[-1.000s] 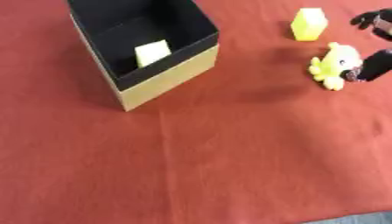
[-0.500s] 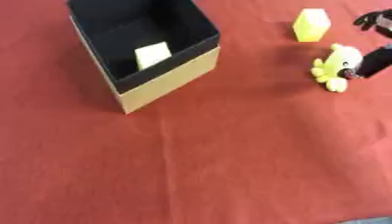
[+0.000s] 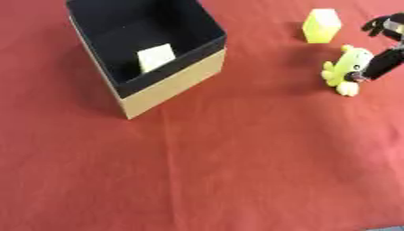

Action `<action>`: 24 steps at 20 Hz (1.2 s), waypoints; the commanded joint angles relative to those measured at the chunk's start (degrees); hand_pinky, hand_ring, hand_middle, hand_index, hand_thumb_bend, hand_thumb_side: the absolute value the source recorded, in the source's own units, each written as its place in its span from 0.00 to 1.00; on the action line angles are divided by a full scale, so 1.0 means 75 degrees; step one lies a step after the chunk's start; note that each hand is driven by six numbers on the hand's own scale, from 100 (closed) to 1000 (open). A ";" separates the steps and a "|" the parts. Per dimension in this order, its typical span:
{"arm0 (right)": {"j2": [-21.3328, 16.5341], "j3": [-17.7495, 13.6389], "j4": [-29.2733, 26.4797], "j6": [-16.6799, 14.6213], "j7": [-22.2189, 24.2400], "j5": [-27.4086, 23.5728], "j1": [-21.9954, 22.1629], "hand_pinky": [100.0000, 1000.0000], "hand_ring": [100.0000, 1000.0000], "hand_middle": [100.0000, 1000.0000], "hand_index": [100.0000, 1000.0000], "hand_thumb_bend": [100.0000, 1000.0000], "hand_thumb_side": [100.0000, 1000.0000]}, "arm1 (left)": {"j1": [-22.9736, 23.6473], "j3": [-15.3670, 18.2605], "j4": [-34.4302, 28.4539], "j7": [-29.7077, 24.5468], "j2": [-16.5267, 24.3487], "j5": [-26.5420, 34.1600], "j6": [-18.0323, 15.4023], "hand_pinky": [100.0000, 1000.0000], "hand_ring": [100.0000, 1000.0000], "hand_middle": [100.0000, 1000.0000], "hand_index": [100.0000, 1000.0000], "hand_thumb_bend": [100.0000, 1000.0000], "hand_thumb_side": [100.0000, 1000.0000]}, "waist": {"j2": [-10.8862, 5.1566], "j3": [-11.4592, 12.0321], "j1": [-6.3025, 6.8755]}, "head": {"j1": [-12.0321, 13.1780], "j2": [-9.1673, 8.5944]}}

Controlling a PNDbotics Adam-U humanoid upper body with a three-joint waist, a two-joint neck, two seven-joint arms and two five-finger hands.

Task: Pick up objects on the table and place them in the box.

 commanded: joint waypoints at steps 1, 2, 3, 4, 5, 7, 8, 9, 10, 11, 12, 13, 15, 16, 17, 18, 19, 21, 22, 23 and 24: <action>-0.0303 -0.0023 0.0120 0.1350 0.1318 -0.0169 -0.0144 0.93 0.97 0.87 0.95 0.46 0.01 | -0.0105 0.0033 -0.0150 -0.0042 0.0203 -0.0046 -0.0013 0.41 0.54 0.65 0.53 0.00 0.52 | -0.0110 0.0010 -0.0001 | -0.0017 -0.0106; -0.0296 -0.0003 0.0158 0.1349 0.1307 -0.0212 -0.0178 0.93 0.97 0.87 0.95 0.46 0.01 | -0.0105 0.0032 -0.0150 -0.0050 0.0201 -0.0047 -0.0014 0.41 0.54 0.65 0.53 0.00 0.52 | -0.0103 0.0013 -0.0001 | -0.0019 -0.0115; -0.0289 0.0020 0.0202 0.1349 0.1293 -0.0248 -0.0213 0.93 0.97 0.87 0.95 0.47 0.02 | -0.0107 0.0030 -0.0150 -0.0059 0.0198 -0.0047 -0.0014 0.41 0.54 0.65 0.53 0.00 0.52 | -0.0093 0.0022 -0.0002 | -0.0024 -0.0127; -0.0282 0.0043 0.0256 0.1349 0.1274 -0.0272 -0.0246 0.93 0.97 0.87 0.95 0.47 0.02 | -0.0109 0.0028 -0.0150 -0.0069 0.0197 -0.0048 -0.0016 0.41 0.54 0.65 0.53 0.00 0.52 | -0.0085 0.0032 -0.0002 | -0.0030 -0.0133; -0.0274 0.0066 0.0318 0.1350 0.1257 -0.0289 -0.0281 0.93 0.97 0.87 0.95 0.48 0.03 | -0.0112 0.0026 -0.0150 -0.0078 0.0196 -0.0047 -0.0019 0.41 0.54 0.65 0.53 0.00 0.52 | -0.0076 0.0045 -0.0003 | -0.0039 -0.0139; -0.0259 0.0112 0.0427 0.1350 0.1243 -0.0318 -0.0340 0.93 0.98 0.87 0.95 0.48 0.04 | -0.0114 0.0027 -0.0150 -0.0088 0.0196 -0.0045 -0.0022 0.41 0.54 0.65 0.53 0.00 0.52 | -0.0058 0.0065 -0.0005 | -0.0056 -0.0151; -0.0251 0.0131 0.0469 0.1350 0.1241 -0.0332 -0.0366 0.93 0.98 0.87 0.95 0.48 0.04 | -0.0116 0.0026 -0.0150 -0.0092 0.0195 -0.0044 -0.0023 0.41 0.54 0.65 0.53 0.00 0.52 | -0.0049 0.0075 -0.0008 | -0.0061 -0.0158; -0.0243 0.0151 0.0510 0.1350 0.1243 -0.0345 -0.0389 0.93 0.98 0.87 0.95 0.49 0.04 | -0.0118 0.0024 -0.0150 -0.0098 0.0195 -0.0044 -0.0024 0.41 0.54 0.65 0.53 0.00 0.52 | -0.0039 0.0084 -0.0012 | -0.0064 -0.0163; -0.0239 0.0170 0.0549 0.1350 0.1247 -0.0353 -0.0408 0.93 0.98 0.87 0.95 0.49 0.04 | -0.0120 0.0022 -0.0150 -0.0104 0.0195 -0.0044 -0.0025 0.41 0.54 0.65 0.53 0.00 0.52 | -0.0031 0.0091 -0.0016 | -0.0065 -0.0165; -0.0230 0.0184 0.0586 0.1349 0.1256 -0.0362 -0.0426 0.93 0.98 0.87 0.95 0.49 0.05 | -0.0121 0.0021 -0.0150 -0.0109 0.0195 -0.0044 -0.0025 0.41 0.54 0.65 0.53 0.00 0.52 | -0.0021 0.0097 -0.0019 | -0.0065 -0.0167; -0.0219 0.0197 0.0615 0.1341 0.1271 -0.0382 -0.0441 0.92 0.97 0.86 0.94 0.49 0.05 | -0.0121 0.0021 -0.0150 -0.0114 0.0195 -0.0044 -0.0026 0.41 0.54 0.65 0.53 0.00 0.52 | -0.0011 0.0100 -0.0022 | -0.0064 -0.0167; -0.0205 0.0205 0.0619 0.1317 0.1287 -0.0419 -0.0451 0.91 0.96 0.85 0.93 0.48 0.06 | -0.0119 0.0022 -0.0150 -0.0118 0.0196 -0.0045 -0.0026 0.41 0.54 0.65 0.53 0.00 0.52 | -0.0001 0.0102 -0.0025 | -0.0059 -0.0161; -0.0190 0.0209 0.0586 0.1268 0.1285 -0.0478 -0.0448 0.88 0.93 0.81 0.88 0.48 0.06 | -0.0117 0.0026 -0.0150 -0.0125 0.0197 -0.0046 -0.0025 0.41 0.54 0.65 0.53 0.00 0.52 | 0.0012 0.0102 -0.0029 | -0.0048 -0.0147; -0.0184 0.0204 0.0557 0.1254 0.1256 -0.0481 -0.0443 0.86 0.89 0.77 0.85 0.47 0.05 | -0.0118 0.0026 -0.0150 -0.0129 0.0198 -0.0046 -0.0025 0.41 0.54 0.65 0.53 0.00 0.52 | 0.0016 0.0100 -0.0030 | -0.0045 -0.0142; -0.0173 0.0188 0.0518 0.1243 0.1208 -0.0475 -0.0440 0.85 0.87 0.75 0.83 0.46 0.04 | -0.0118 0.0027 -0.0150 -0.0133 0.0200 -0.0046 -0.0026 0.41 0.54 0.65 0.53 0.00 0.52 | 0.0017 0.0096 -0.0029 | -0.0043 -0.0138; -0.0164 0.0174 0.0479 0.1236 0.1162 -0.0472 -0.0431 0.83 0.84 0.72 0.81 0.46 0.04 | -0.0118 0.0029 -0.0150 -0.0134 0.0201 -0.0045 -0.0026 0.41 0.54 0.65 0.53 0.00 0.52 | 0.0017 0.0092 -0.0029 | -0.0040 -0.0137; -0.0156 0.0162 0.0415 0.1225 0.1109 -0.0464 -0.0416 0.80 0.80 0.69 0.79 0.46 0.03 | -0.0116 0.0031 -0.0150 -0.0134 0.0202 -0.0045 -0.0025 0.41 0.54 0.65 0.53 0.00 0.52 | 0.0016 0.0085 -0.0029 | -0.0033 -0.0134; -0.0144 0.0152 0.0259 0.1213 0.0996 -0.0429 -0.0376 0.78 0.75 0.65 0.76 0.45 0.02 | -0.0111 0.0031 -0.0150 -0.0140 0.0198 -0.0047 -0.0021 0.41 0.54 0.65 0.53 0.00 0.52 | 0.0014 0.0071 -0.0028 | -0.0030 -0.0130; -0.0135 0.0151 0.0180 0.1215 0.0941 -0.0406 -0.0355 0.75 0.72 0.63 0.75 0.49 0.00 | -0.0109 0.0029 -0.0150 -0.0146 0.0195 -0.0048 -0.0019 0.41 0.54 0.65 0.53 0.00 0.52 | 0.0013 0.0066 -0.0028 | -0.0032 -0.0127; -0.0127 0.0155 0.0105 0.1221 0.0890 -0.0386 -0.0333 0.71 0.68 0.59 0.72 0.46 0.00 | -0.0106 0.0029 -0.0150 -0.0153 0.0195 -0.0049 -0.0016 0.41 0.54 0.65 0.53 0.00 0.52 | 0.0009 0.0059 -0.0029 | -0.0036 -0.0125; -0.0118 0.0162 0.0048 0.1235 0.0855 -0.0384 -0.0312 0.70 0.67 0.59 0.71 0.44 0.00 | -0.0103 0.0030 -0.0150 -0.0157 0.0193 -0.0050 -0.0013 0.41 0.54 0.65 0.53 0.00 0.52 | 0.0006 0.0054 -0.0030 | -0.0039 -0.0124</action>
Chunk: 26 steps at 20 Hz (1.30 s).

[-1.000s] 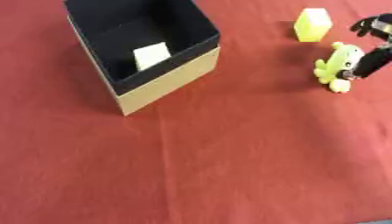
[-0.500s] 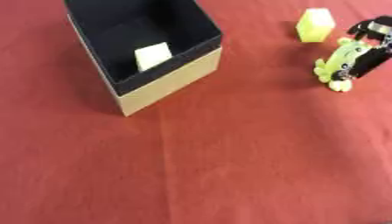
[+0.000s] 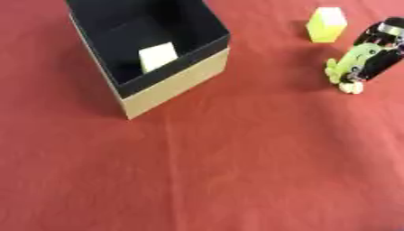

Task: Pick up objects on the table and place them in the box.

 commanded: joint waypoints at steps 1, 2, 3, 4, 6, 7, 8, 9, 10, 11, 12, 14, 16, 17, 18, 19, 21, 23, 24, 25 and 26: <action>-0.0153 -0.0087 -0.0274 0.1127 0.0958 0.0023 0.0015 0.68 0.66 0.58 0.70 0.44 0.00 | -0.0067 0.0033 -0.0150 -0.0032 0.0188 -0.0048 -0.0006 0.41 0.54 0.65 0.53 0.00 0.52 | -0.0144 -0.0017 -0.0007 | -0.0008 -0.0050; -0.0142 -0.0079 -0.0287 0.1144 0.0925 0.0020 0.0017 0.64 0.62 0.55 0.67 0.41 0.00 | -0.0065 0.0031 -0.0150 -0.0039 0.0183 -0.0049 -0.0002 0.41 0.54 0.65 0.53 0.00 0.52 | -0.0143 -0.0019 -0.0010 | -0.0011 -0.0055; -0.0132 -0.0075 -0.0289 0.1161 0.0865 0.0040 0.0011 0.60 0.59 0.52 0.64 0.40 0.00 | -0.0062 0.0030 -0.0150 -0.0047 0.0178 -0.0050 0.0001 0.41 0.54 0.65 0.53 0.00 0.52 | -0.0141 -0.0020 -0.0011 | -0.0014 -0.0063; -0.0118 -0.0071 -0.0288 0.1177 0.0790 0.0073 0.0002 0.58 0.58 0.50 0.63 0.39 0.00 | -0.0062 0.0031 -0.0150 -0.0053 0.0175 -0.0051 0.0002 0.41 0.54 0.65 0.53 0.00 0.52 | -0.0140 -0.0017 -0.0011 | -0.0019 -0.0070; -0.0067 -0.0063 -0.0307 0.1188 0.0643 0.0072 -0.0019 0.53 0.54 0.47 0.59 0.36 0.00 | -0.0064 0.0036 -0.0150 -0.0058 0.0174 -0.0049 -0.0001 0.41 0.54 0.65 0.53 0.00 0.52 | -0.0140 -0.0009 -0.0004 | -0.0032 -0.0062; -0.0047 -0.0060 -0.0325 0.1190 0.0580 0.0032 -0.0023 0.53 0.53 0.46 0.59 0.36 0.00 | -0.0062 0.0038 -0.0150 -0.0060 0.0175 -0.0048 -0.0003 0.41 0.54 0.65 0.53 0.00 0.52 | -0.0139 -0.0007 -0.0001 | -0.0032 -0.0055; -0.0038 -0.0057 -0.0339 0.1195 0.0522 -0.0015 -0.0021 0.53 0.53 0.46 0.59 0.36 0.00 | -0.0060 0.0039 -0.0150 -0.0062 0.0175 -0.0047 -0.0004 0.41 0.54 0.65 0.53 0.00 0.52 | -0.0139 -0.0006 0.0001 | -0.0032 -0.0051; -0.0034 -0.0052 -0.0346 0.1202 0.0471 -0.0061 -0.0017 0.53 0.53 0.46 0.59 0.36 0.00 | -0.0060 0.0040 -0.0150 -0.0064 0.0175 -0.0046 -0.0005 0.41 0.54 0.65 0.53 0.00 0.52 | -0.0138 -0.0005 0.0001 | -0.0032 -0.0050; -0.0034 -0.0046 -0.0349 0.1209 0.0427 -0.0101 -0.0013 0.53 0.53 0.46 0.59 0.36 0.00 | -0.0059 0.0041 -0.0150 -0.0066 0.0175 -0.0045 -0.0006 0.41 0.54 0.65 0.53 0.00 0.52 | -0.0138 -0.0004 0.0001 | -0.0032 -0.0049; -0.0034 -0.0041 -0.0350 0.1214 0.0391 -0.0136 -0.0009 0.53 0.53 0.46 0.59 0.36 0.00 | -0.0059 0.0041 -0.0150 -0.0067 0.0175 -0.0044 -0.0006 0.41 0.54 0.65 0.53 0.00 0.52 | -0.0138 -0.0004 0.0002 | -0.0033 -0.0048; -0.0035 -0.0036 -0.0350 0.1218 0.0360 -0.0166 -0.0007 0.53 0.53 0.46 0.59 0.36 0.00 | -0.0059 0.0041 -0.0150 -0.0068 0.0175 -0.0044 -0.0006 0.41 0.54 0.65 0.53 0.00 0.52 | -0.0138 -0.0003 0.0002 | -0.0033 -0.0048; -0.0002 -0.0103 -0.0467 0.1202 0.0319 -0.0278 0.0006 0.54 0.54 0.47 0.61 0.18 0.00 | -0.0045 0.0044 -0.0150 -0.0080 0.0170 -0.0050 0.0004 0.41 0.54 0.65 0.53 0.00 0.52 | -0.0156 -0.0050 -0.0002 | -0.0009 -0.0027; -0.0010 -0.0181 -0.0659 0.1219 0.0261 -0.0484 0.0083 0.54 0.54 0.48 0.61 0.16 0.00 | -0.0035 0.0048 -0.0150 -0.0099 0.0164 -0.0056 0.0013 0.41 0.54 0.65 0.53 0.00 0.52 | -0.0177 -0.0088 -0.0008 | 0.0014 -0.0011; -0.0022 -0.0206 -0.0729 0.1222 0.0212 -0.0591 0.0121 0.54 0.54 0.47 0.61 0.15 0.00 | -0.0033 0.0049 -0.0150 -0.0106 0.0161 -0.0057 0.0017 0.41 0.54 0.65 0.53 0.00 0.52 | -0.0186 -0.0099 -0.0011 | 0.0022 -0.0007; -0.0032 -0.0227 -0.0802 0.1224 0.0150 -0.0698 0.0155 0.53 0.53 0.47 0.60 0.13 0.00 | -0.0030 0.0051 -0.0150 -0.0110 0.0158 -0.0057 0.0022 0.41 0.54 0.65 0.53 0.00 0.52 | -0.0202 -0.0111 -0.0016 | 0.0034 0.0001; -0.0039 -0.0247 -0.0879 0.1224 0.0081 -0.0807 0.0185 0.52 0.53 0.47 0.60 0.10 0.00 | -0.0027 0.0053 -0.0150 -0.0112 0.0155 -0.0057 0.0027 0.41 0.54 0.65 0.53 0.00 0.52 | -0.0220 -0.0120 -0.0020 | 0.0046 0.0009; -0.0062 -0.0274 -0.1022 0.1225 -0.0066 -0.1020 0.0253 0.52 0.53 0.46 0.60 0.08 0.00 | -0.0017 0.0057 -0.0150 -0.0113 0.0150 -0.0056 0.0034 0.41 0.54 0.65 0.53 0.00 0.52 | -0.0251 -0.0135 -0.0033 | 0.0065 0.0019; -0.0101 -0.0281 -0.1144 0.1225 -0.0192 -0.1191 0.0320 0.51 0.52 0.46 0.59 0.08 0.00 | -0.0009 0.0060 -0.0150 -0.0109 0.0146 -0.0054 0.0041 0.41 0.54 0.65 0.53 0.00 0.52 | -0.0281 -0.0146 -0.0048 | 0.0086 0.0031; -0.0127 -0.0286 -0.1219 0.1225 -0.0239 -0.1250 0.0345 0.51 0.52 0.46 0.59 0.07 0.00 | -0.0003 0.0060 -0.0150 -0.0109 0.0144 -0.0053 0.0045 0.41 0.54 0.65 0.53 0.00 0.52 | -0.0301 -0.0156 -0.0059 | 0.0105 0.0043; -0.0152 -0.0294 -0.1298 0.1225 -0.0274 -0.1285 0.0370 0.51 0.52 0.46 0.59 0.07 0.00 | 0.0001 0.0061 -0.0150 -0.0108 0.0143 -0.0053 0.0050 0.41 0.54 0.65 0.53 0.00 0.52 | -0.0318 -0.0165 -0.0069 | 0.0120 0.0052; -0.0177 -0.0304 -0.1386 0.1225 -0.0297 -0.1300 0.0394 0.51 0.52 0.46 0.59 0.07 0.00 | 0.0006 0.0062 -0.0150 -0.0106 0.0142 -0.0052 0.0054 0.41 0.54 0.65 0.53 0.00 0.52 | -0.0335 -0.0173 -0.0079 | 0.0132 0.0063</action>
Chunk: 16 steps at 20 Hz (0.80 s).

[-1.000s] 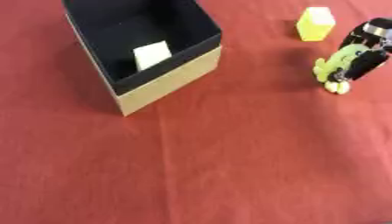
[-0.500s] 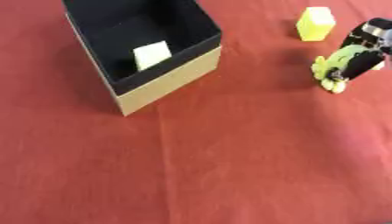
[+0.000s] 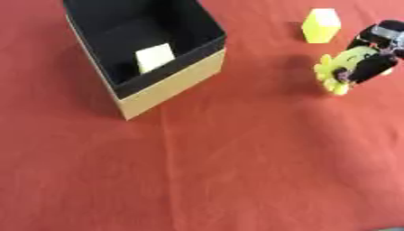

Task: Pick up objects on the table and place them in the box.

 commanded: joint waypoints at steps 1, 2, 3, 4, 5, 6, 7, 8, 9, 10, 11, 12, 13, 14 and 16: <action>-0.0406 -0.0181 -0.0366 0.0520 0.0399 -0.0114 0.0012 0.51 0.52 0.46 0.59 0.07 0.00 | -0.0034 0.0061 -0.0150 -0.0002 0.0143 -0.0018 0.0017 0.41 0.54 0.65 0.53 0.00 0.52 | -0.0229 -0.0026 -0.0028 | 0.0056 0.0049; -0.0434 -0.0194 -0.0479 0.0520 0.0408 -0.0086 0.0032 0.51 0.52 0.46 0.59 0.08 0.00 | -0.0028 0.0062 -0.0150 0.0000 0.0144 -0.0019 0.0023 0.41 0.54 0.65 0.53 0.00 0.52 | -0.0246 -0.0035 -0.0041 | 0.0077 0.0061; -0.0460 -0.0207 -0.0587 0.0520 0.0433 -0.0039 0.0054 0.51 0.52 0.46 0.59 0.08 0.00 | -0.0021 0.0063 -0.0150 0.0002 0.0143 -0.0018 0.0028 0.41 0.55 0.65 0.53 0.00 0.52 | -0.0261 -0.0043 -0.0053 | 0.0100 0.0071; -0.0493 -0.0215 -0.0712 0.0520 0.0478 0.0024 0.0077 0.51 0.52 0.46 0.59 0.09 0.00 | -0.0013 0.0063 -0.0150 0.0004 0.0141 -0.0018 0.0036 0.41 0.55 0.65 0.53 0.00 0.52 | -0.0280 -0.0054 -0.0070 | 0.0130 0.0081; -0.0518 -0.0225 -0.0821 0.0520 0.0541 0.0093 0.0100 0.51 0.52 0.46 0.59 0.09 0.00 | -0.0008 0.0064 -0.0150 0.0006 0.0139 -0.0017 0.0043 0.41 0.55 0.65 0.53 0.00 0.52 | -0.0295 -0.0062 -0.0085 | 0.0150 0.0088; -0.0546 -0.0231 -0.0944 0.0520 0.0618 0.0170 0.0116 0.51 0.52 0.46 0.58 0.10 0.00 | -0.0004 0.0063 -0.0150 0.0007 0.0136 -0.0016 0.0049 0.41 0.55 0.65 0.53 0.00 0.52 | -0.0314 -0.0069 -0.0105 | 0.0172 0.0097; -0.0567 -0.0242 -0.1064 0.0520 0.0693 0.0253 0.0125 0.51 0.52 0.46 0.58 0.10 0.00 | -0.0001 0.0062 -0.0150 0.0008 0.0134 -0.0014 0.0055 0.41 0.55 0.65 0.54 0.00 0.52 | -0.0333 -0.0071 -0.0124 | 0.0190 0.0104; -0.0581 -0.0260 -0.1192 0.0520 0.0768 0.0346 0.0128 0.51 0.52 0.46 0.58 0.10 0.00 | 0.0004 0.0063 -0.0150 0.0010 0.0134 -0.0013 0.0060 0.41 0.55 0.65 0.54 0.00 0.52 | -0.0351 -0.0070 -0.0142 | 0.0209 0.0111; -0.0591 -0.0275 -0.1264 0.0519 0.0842 0.0441 0.0110 0.51 0.52 0.46 0.58 0.10 0.00 | 0.0008 0.0065 -0.0150 0.0015 0.0133 -0.0010 0.0064 0.41 0.55 0.65 0.54 0.00 0.52 | -0.0371 -0.0063 -0.0158 | 0.0221 0.0120; -0.0603 -0.0279 -0.1299 0.0500 0.0909 0.0531 0.0056 0.50 0.52 0.46 0.58 0.10 0.00 | 0.0014 0.0067 -0.0150 0.0023 0.0133 -0.0006 0.0068 0.41 0.55 0.65 0.54 0.00 0.52 | -0.0395 -0.0053 -0.0176 | 0.0235 0.0132; -0.0612 -0.0278 -0.1317 0.0461 0.0973 0.0610 0.0001 0.50 0.52 0.46 0.58 0.10 0.00 | 0.0020 0.0069 -0.0150 0.0031 0.0133 -0.0003 0.0071 0.41 0.55 0.65 0.54 0.00 0.52 | -0.0414 -0.0047 -0.0189 | 0.0247 0.0137; -0.0624 -0.0275 -0.1325 0.0392 0.1026 0.0686 -0.0073 0.50 0.52 0.46 0.58 0.10 0.00 | 0.0025 0.0069 -0.0150 0.0037 0.0133 0.0001 0.0074 0.41 0.55 0.65 0.54 0.00 0.52 | -0.0440 -0.0037 -0.0203 | 0.0256 0.0131; -0.0633 -0.0273 -0.1329 0.0307 0.1079 0.0763 -0.0147 0.50 0.51 0.46 0.58 0.10 0.00 | 0.0029 0.0068 -0.0150 0.0042 0.0133 0.0005 0.0077 0.41 0.55 0.65 0.54 0.00 0.52 | -0.0466 -0.0029 -0.0212 | 0.0261 0.0123; -0.0646 -0.0272 -0.1331 0.0210 0.1123 0.0832 -0.0236 0.50 0.51 0.46 0.58 0.09 0.00 | 0.0030 0.0066 -0.0150 0.0049 0.0133 0.0011 0.0077 0.42 0.55 0.65 0.54 0.00 0.52 | -0.0499 -0.0015 -0.0219 | 0.0262 0.0116; -0.0687 -0.0271 -0.1333 0.0011 0.1215 0.0964 -0.0418 0.51 0.51 0.45 0.57 0.09 0.00 | 0.0026 0.0063 -0.0150 0.0069 0.0140 0.0026 0.0073 0.42 0.55 0.65 0.54 0.00 0.52 | -0.0570 0.0018 -0.0226 | 0.0251 0.0116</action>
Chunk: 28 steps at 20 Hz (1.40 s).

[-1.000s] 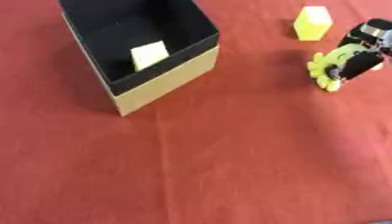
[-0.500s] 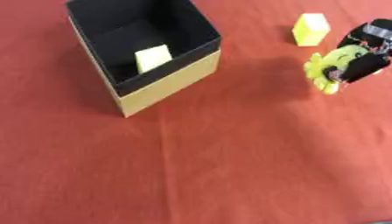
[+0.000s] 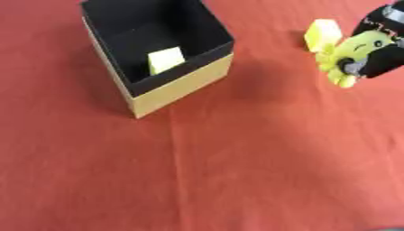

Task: Pick up objects on the table and place them in the box.

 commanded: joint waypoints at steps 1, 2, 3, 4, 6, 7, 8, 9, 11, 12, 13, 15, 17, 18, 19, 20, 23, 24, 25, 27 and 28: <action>-0.0392 -0.0130 -0.0122 0.0391 0.0817 0.0284 -0.0295 0.51 0.51 0.45 0.57 0.09 0.00 | -0.0048 0.0059 -0.0150 0.0049 0.0144 0.0035 0.0006 0.42 0.55 0.65 0.54 0.00 0.52 | -0.0249 0.0028 0.0004 | -0.0012 -0.0003; -0.0413 -0.0118 -0.0122 0.0338 0.0874 0.0359 -0.0437 0.51 0.51 0.45 0.57 0.09 0.00 | -0.0048 0.0055 -0.0150 0.0060 0.0144 0.0044 0.0006 0.42 0.55 0.65 0.54 0.00 0.52 | -0.0289 0.0045 0.0002 | -0.0041 0.0013; -0.0423 -0.0091 -0.0122 0.0300 0.0945 0.0426 -0.0584 0.51 0.51 0.45 0.57 0.08 0.00 | -0.0046 0.0051 -0.0150 0.0067 0.0143 0.0052 0.0008 0.42 0.55 0.65 0.54 0.00 0.52 | -0.0320 0.0057 0.0002 | -0.0065 0.0029; -0.0430 -0.0054 -0.0122 0.0242 0.1018 0.0465 -0.0745 0.51 0.51 0.45 0.57 0.08 0.00 | -0.0045 0.0038 -0.0150 0.0068 0.0137 0.0061 0.0011 0.42 0.55 0.65 0.54 0.00 0.52 | -0.0358 0.0080 0.0004 | -0.0106 0.0052; -0.0442 0.0064 -0.0122 0.0135 0.1185 0.0544 -0.1120 0.51 0.51 0.45 0.57 0.08 0.00 | -0.0046 0.0013 -0.0150 0.0059 0.0129 0.0081 0.0014 0.42 0.55 0.65 0.54 0.00 0.52 | -0.0426 0.0122 0.0015 | -0.0189 0.0102; -0.0434 0.0129 -0.0122 0.0102 0.1274 0.0602 -0.1311 0.50 0.50 0.45 0.57 0.08 0.00 | -0.0048 0.0005 -0.0150 0.0057 0.0128 0.0091 0.0012 0.42 0.55 0.65 0.54 0.00 0.52 | -0.0450 0.0131 0.0021 | -0.0216 0.0121; -0.0402 0.0190 -0.0122 0.0074 0.1349 0.0676 -0.1495 0.49 0.49 0.44 0.56 0.08 0.00 | -0.0049 -0.0006 -0.0150 0.0055 0.0123 0.0103 0.0012 0.42 0.55 0.65 0.54 0.00 0.52 | -0.0481 0.0148 0.0029 | -0.0259 0.0150; -0.0349 0.0250 -0.0122 0.0054 0.1413 0.0765 -0.1672 0.48 0.49 0.44 0.56 0.08 0.00 | -0.0048 -0.0020 -0.0150 0.0048 0.0116 0.0115 0.0014 0.42 0.55 0.65 0.54 0.00 0.52 | -0.0505 0.0163 0.0034 | -0.0292 0.0173; -0.0150 0.0399 -0.0122 0.0058 0.1502 0.0983 -0.2049 0.46 0.47 0.42 0.55 0.07 0.00 | -0.0041 -0.0059 -0.0150 0.0016 0.0096 0.0142 0.0024 0.42 0.55 0.65 0.54 0.00 0.52 | -0.0555 0.0204 0.0041 | -0.0376 0.0219; -0.0036 0.0491 -0.0122 0.0085 0.1554 0.1098 -0.2240 0.46 0.47 0.42 0.55 0.07 0.00 | -0.0041 -0.0074 -0.0150 0.0000 0.0088 0.0155 0.0028 0.42 0.55 0.65 0.54 0.00 0.52 | -0.0574 0.0222 0.0044 | -0.0409 0.0237; 0.0080 0.0586 -0.0122 0.0119 0.1613 0.1216 -0.2434 0.46 0.47 0.42 0.55 0.07 0.00 | -0.0042 -0.0085 -0.0150 -0.0015 0.0082 0.0168 0.0030 0.42 0.55 0.65 0.54 0.00 0.52 | -0.0589 0.0233 0.0047 | -0.0430 0.0251; 0.0334 0.0777 -0.0122 0.0193 0.1752 0.1445 -0.2808 0.46 0.47 0.42 0.55 0.06 0.00 | -0.0040 -0.0102 -0.0150 -0.0034 0.0079 0.0192 0.0032 0.42 0.55 0.65 0.54 0.00 0.52 | -0.0631 0.0274 0.0054 | -0.0496 0.0283; 0.0601 0.0970 -0.0122 0.0289 0.1923 0.1669 -0.3173 0.46 0.47 0.42 0.55 0.05 0.00 | -0.0033 -0.0110 -0.0150 -0.0042 0.0077 0.0213 0.0034 0.42 0.55 0.65 0.54 0.00 0.52 | -0.0666 0.0299 0.0049 | -0.0548 0.0302; 0.0745 0.1070 -0.0122 0.0342 0.2016 0.1781 -0.3354 0.46 0.47 0.42 0.55 0.04 0.00 | -0.0028 -0.0119 -0.0150 -0.0049 0.0073 0.0222 0.0036 0.42 0.55 0.65 0.54 0.00 0.52 | -0.0683 0.0315 0.0040 | -0.0574 0.0310; 0.0895 0.1170 -0.0122 0.0404 0.2103 0.1892 -0.3534 0.46 0.47 0.42 0.55 0.04 0.00 | -0.0022 -0.0127 -0.0150 -0.0058 0.0069 0.0230 0.0039 0.42 0.55 0.65 0.54 0.00 0.52 | -0.0697 0.0323 0.0031 | -0.0589 0.0315; 0.1040 0.1267 -0.0122 0.0469 0.2187 0.2000 -0.3709 0.46 0.47 0.42 0.55 0.04 0.00 | -0.0017 -0.0133 -0.0150 -0.0066 0.0064 0.0237 0.0042 0.42 0.55 0.65 0.54 0.00 0.52 | -0.0711 0.0335 0.0022 | -0.0606 0.0318; 0.1504 0.1613 0.0008 0.0620 0.2417 0.2324 -0.4236 0.46 0.47 0.42 0.55 0.05 0.00 | -0.0008 -0.0139 -0.0150 -0.0076 0.0059 0.0255 0.0050 0.42 0.55 0.65 0.54 0.00 0.52 | -0.0744 0.0366 -0.0011 | -0.0633 0.0307; 0.1658 0.1747 0.0099 0.0628 0.2498 0.2435 -0.4418 0.47 0.47 0.43 0.55 0.06 0.00 | -0.0007 -0.0140 -0.0150 -0.0076 0.0057 0.0259 0.0052 0.42 0.55 0.65 0.54 0.00 0.52 | -0.0746 0.0382 -0.0023 | -0.0638 0.0299; 0.1816 0.1879 0.0205 0.0622 0.2574 0.2544 -0.4594 0.47 0.48 0.43 0.55 0.06 0.00 | -0.0006 -0.0140 -0.0150 -0.0078 0.0054 0.0262 0.0055 0.42 0.55 0.65 0.54 0.00 0.52 | -0.0746 0.0396 -0.0035 | -0.0639 0.0293; 0.2132 0.2137 0.0466 0.0588 0.2724 0.2766 -0.4955 0.46 0.48 0.43 0.55 0.05 0.00 | -0.0007 -0.0140 -0.0150 -0.0084 0.0045 0.0265 0.0061 0.42 0.55 0.65 0.54 0.00 0.52 | -0.0736 0.0424 -0.0052 | -0.0647 0.0283; 0.2303 0.2265 0.0612 0.0567 0.2790 0.2877 -0.5135 0.46 0.47 0.43 0.55 0.05 0.00 | -0.0010 -0.0139 -0.0150 -0.0086 0.0038 0.0267 0.0063 0.42 0.55 0.65 0.54 0.00 0.52 | -0.0729 0.0440 -0.0057 | -0.0655 0.0278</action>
